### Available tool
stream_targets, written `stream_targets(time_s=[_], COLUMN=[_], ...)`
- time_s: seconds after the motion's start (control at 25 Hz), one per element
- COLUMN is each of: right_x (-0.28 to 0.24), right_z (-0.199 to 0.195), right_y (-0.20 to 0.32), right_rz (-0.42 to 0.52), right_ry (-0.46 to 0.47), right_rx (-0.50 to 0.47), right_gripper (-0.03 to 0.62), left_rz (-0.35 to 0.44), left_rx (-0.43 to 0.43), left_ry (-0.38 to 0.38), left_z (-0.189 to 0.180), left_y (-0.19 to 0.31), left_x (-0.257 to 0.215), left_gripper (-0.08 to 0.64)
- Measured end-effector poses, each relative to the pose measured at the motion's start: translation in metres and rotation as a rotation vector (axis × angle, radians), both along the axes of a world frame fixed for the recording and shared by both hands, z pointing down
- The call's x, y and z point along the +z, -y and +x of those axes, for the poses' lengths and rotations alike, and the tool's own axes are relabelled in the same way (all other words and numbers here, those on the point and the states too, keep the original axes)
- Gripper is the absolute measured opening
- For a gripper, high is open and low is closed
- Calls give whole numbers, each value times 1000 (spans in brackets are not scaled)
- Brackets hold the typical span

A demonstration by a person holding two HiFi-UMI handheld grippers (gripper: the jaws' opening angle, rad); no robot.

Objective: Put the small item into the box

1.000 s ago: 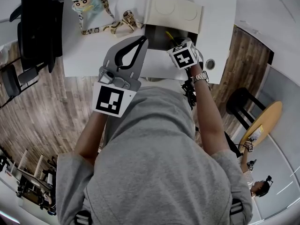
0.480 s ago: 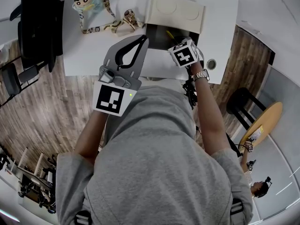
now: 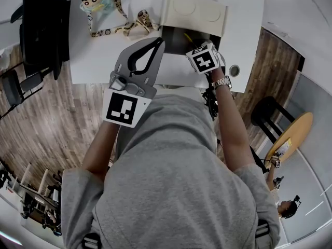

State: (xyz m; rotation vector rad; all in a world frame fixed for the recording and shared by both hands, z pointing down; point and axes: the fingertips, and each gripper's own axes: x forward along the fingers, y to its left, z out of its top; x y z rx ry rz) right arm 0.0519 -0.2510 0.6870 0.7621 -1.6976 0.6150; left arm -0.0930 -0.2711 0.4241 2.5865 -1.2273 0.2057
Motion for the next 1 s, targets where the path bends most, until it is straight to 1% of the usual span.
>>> stream_targets(time_s=[0.32, 0.56, 0.76, 0.96, 1.0], right_x=[-3, -8, -18, -27, -28], right_z=[2, 3, 5, 7, 7], right_y=[-1, -1, 3, 4, 4], right_rz=[-4, 9, 49, 69, 72], right_ry=[10, 18, 30, 49, 53], right_rx=[10, 24, 42, 65, 69], right_gripper=[107, 107, 61, 17, 17], left_rz=[0, 8, 12, 18, 18], left_rx=[7, 16, 24, 32, 34], left_ry=[-3, -5, -3, -3, -3], left_z=[2, 3, 5, 9, 9], left_y=[-2, -3, -5, -7, -7], left_x=[0, -2, -3, -4, -4], left_gripper=[3, 3, 3, 3, 3])
